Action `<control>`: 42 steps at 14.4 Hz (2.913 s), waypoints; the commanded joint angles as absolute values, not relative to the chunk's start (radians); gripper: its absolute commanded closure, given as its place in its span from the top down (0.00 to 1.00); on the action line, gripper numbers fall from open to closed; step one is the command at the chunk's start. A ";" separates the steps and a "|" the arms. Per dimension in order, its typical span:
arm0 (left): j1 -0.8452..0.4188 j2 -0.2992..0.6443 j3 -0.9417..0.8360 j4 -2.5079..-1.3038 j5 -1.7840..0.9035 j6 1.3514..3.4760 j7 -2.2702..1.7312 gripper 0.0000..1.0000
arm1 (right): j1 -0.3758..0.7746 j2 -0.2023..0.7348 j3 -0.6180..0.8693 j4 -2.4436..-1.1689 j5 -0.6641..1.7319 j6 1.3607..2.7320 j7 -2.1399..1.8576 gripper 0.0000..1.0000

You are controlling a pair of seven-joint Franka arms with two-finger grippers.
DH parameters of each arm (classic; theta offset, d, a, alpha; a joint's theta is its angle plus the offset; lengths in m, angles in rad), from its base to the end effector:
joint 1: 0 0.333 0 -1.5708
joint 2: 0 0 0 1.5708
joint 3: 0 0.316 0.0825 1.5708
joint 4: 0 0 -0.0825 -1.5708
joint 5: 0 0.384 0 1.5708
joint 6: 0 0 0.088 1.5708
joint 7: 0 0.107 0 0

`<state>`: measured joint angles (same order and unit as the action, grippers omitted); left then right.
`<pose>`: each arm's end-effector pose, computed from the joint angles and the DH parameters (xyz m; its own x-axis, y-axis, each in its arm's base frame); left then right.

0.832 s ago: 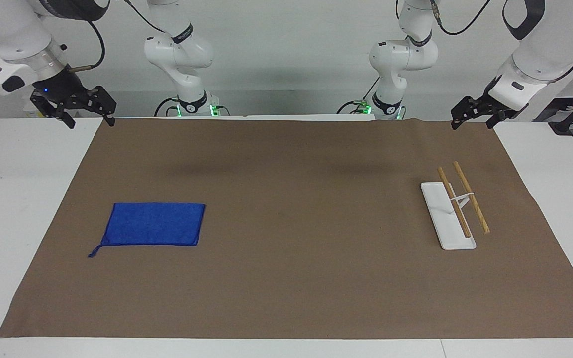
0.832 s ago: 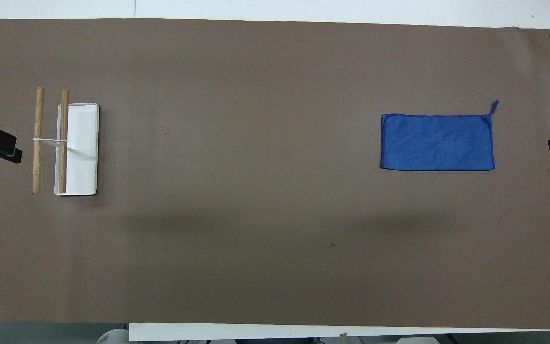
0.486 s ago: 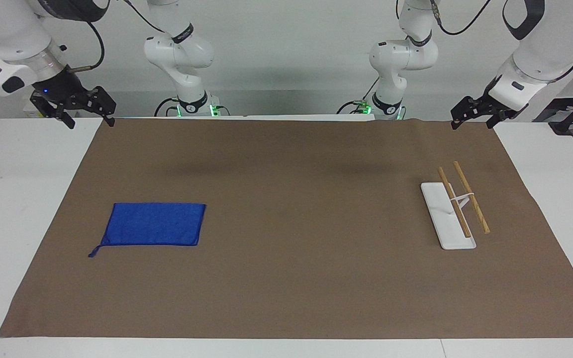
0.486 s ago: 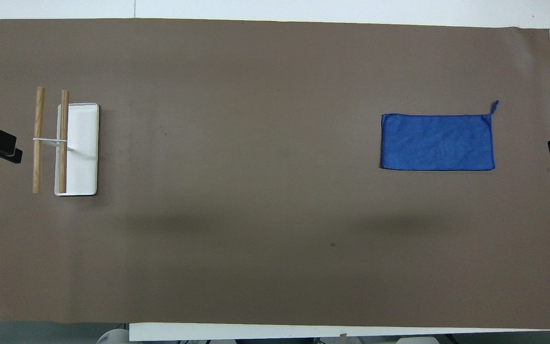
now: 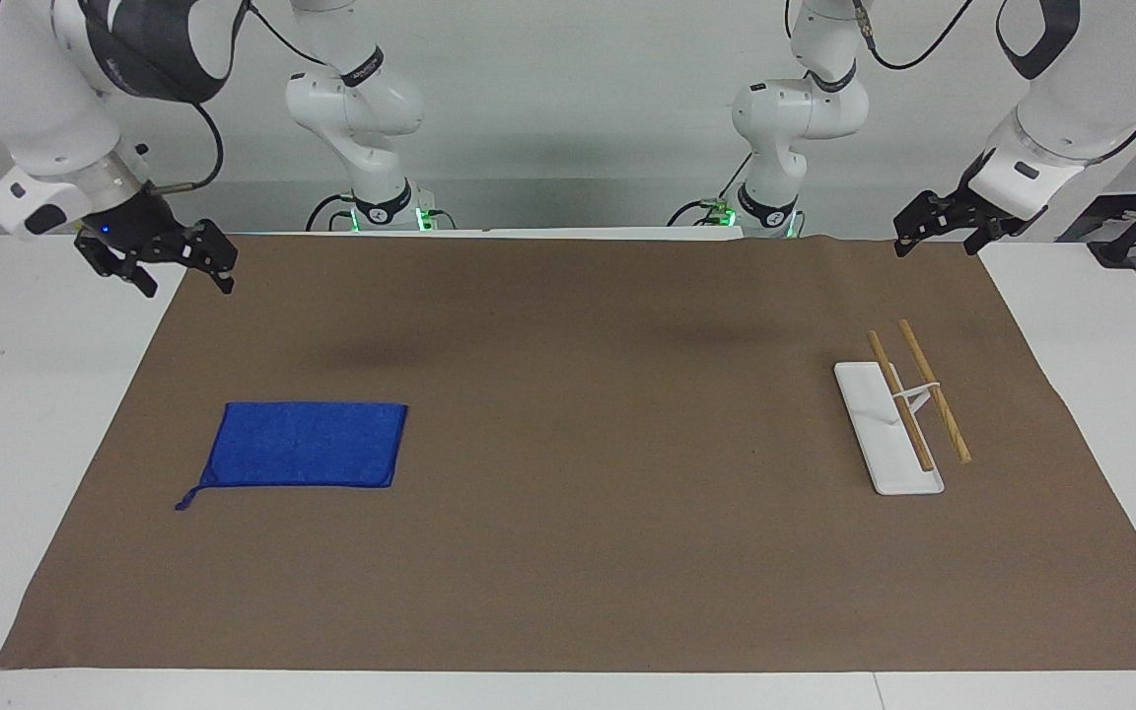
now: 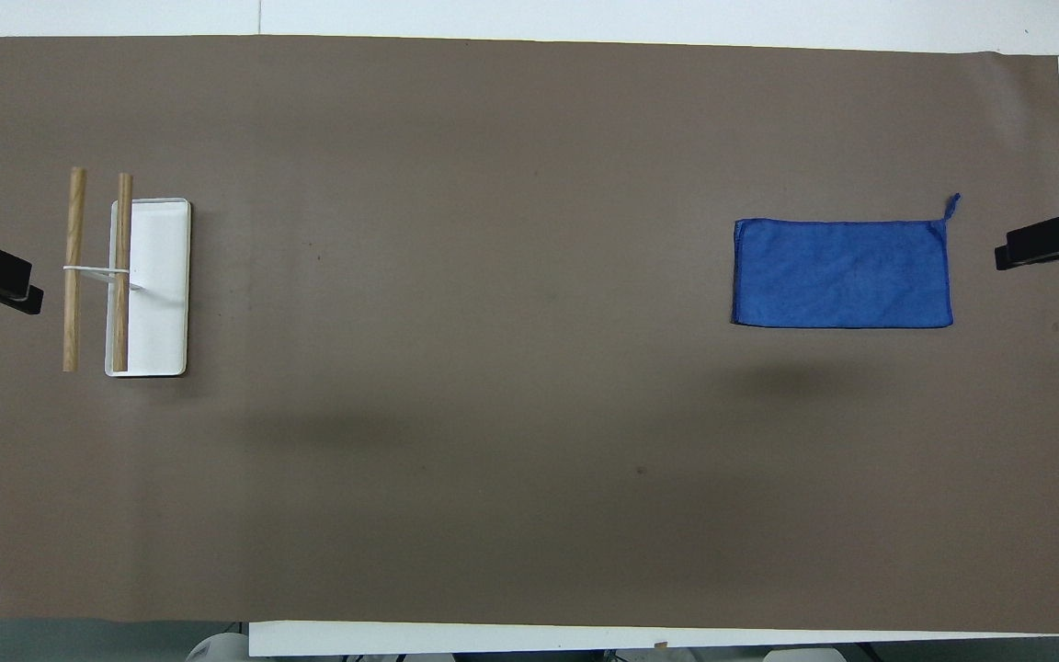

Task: Right arm passes towel to left arm to hang
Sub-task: 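Reach the right gripper down to the blue towel's nearer edge, then grasp the blue towel with the right gripper and lift it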

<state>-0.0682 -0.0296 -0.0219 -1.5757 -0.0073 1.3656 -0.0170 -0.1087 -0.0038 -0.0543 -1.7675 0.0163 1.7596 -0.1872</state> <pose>0.5201 -0.0481 0.6222 0.9810 -0.0729 -0.1796 -0.0735 -0.9973 0.0036 0.5543 -0.0897 0.5493 0.9998 0.0211 -0.0010 0.0211 -0.9996 -0.0167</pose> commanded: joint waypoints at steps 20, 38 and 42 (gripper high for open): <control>-0.063 -0.043 -0.018 -1.582 -0.017 1.361 -0.014 1.00 | -0.114 0.288 -0.023 -2.128 0.002 2.503 -0.273 0.65; -0.063 -0.043 -0.018 -1.582 -0.017 1.361 -0.014 1.00 | -0.121 0.184 0.339 -1.824 0.043 1.951 0.530 0.00; -0.064 -0.060 -0.018 -1.617 -0.018 1.350 -0.131 1.00 | -0.101 0.207 0.485 -1.775 0.230 2.055 0.936 0.00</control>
<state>-0.0681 -0.0301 -0.0218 -1.5777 -0.0073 1.3541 -0.0558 -0.0960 0.1701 0.4490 -1.8168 0.1606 2.0131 0.8040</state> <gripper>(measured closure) 0.000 0.947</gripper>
